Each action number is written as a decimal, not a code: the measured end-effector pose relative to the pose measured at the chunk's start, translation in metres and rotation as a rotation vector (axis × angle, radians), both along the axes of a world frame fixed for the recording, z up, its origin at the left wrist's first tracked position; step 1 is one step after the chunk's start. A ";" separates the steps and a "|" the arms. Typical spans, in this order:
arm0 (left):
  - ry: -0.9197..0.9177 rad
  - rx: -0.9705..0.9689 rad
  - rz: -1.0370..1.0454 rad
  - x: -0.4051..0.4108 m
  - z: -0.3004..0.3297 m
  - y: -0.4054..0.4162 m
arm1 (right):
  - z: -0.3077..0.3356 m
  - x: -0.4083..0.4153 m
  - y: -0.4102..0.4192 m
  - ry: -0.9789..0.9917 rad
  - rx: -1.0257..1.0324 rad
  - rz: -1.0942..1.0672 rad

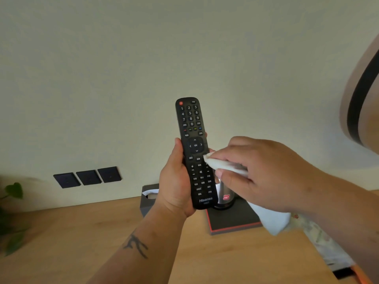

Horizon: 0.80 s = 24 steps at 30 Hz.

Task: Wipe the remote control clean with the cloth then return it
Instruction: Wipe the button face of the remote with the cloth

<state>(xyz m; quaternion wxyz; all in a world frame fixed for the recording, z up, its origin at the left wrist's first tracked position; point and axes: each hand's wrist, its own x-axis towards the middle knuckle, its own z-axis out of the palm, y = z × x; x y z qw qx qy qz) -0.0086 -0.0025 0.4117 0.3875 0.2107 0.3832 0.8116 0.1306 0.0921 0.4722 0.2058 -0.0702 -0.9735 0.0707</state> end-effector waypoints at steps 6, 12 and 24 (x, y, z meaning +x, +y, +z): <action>0.016 -0.040 0.001 0.004 0.005 0.002 | -0.010 -0.004 -0.022 0.039 0.035 0.042; 0.038 -0.056 0.007 0.006 0.006 -0.001 | -0.021 0.000 -0.019 0.067 -0.047 0.023; 0.032 -0.018 -0.040 0.010 0.013 -0.003 | -0.017 0.006 -0.015 0.078 -0.073 -0.004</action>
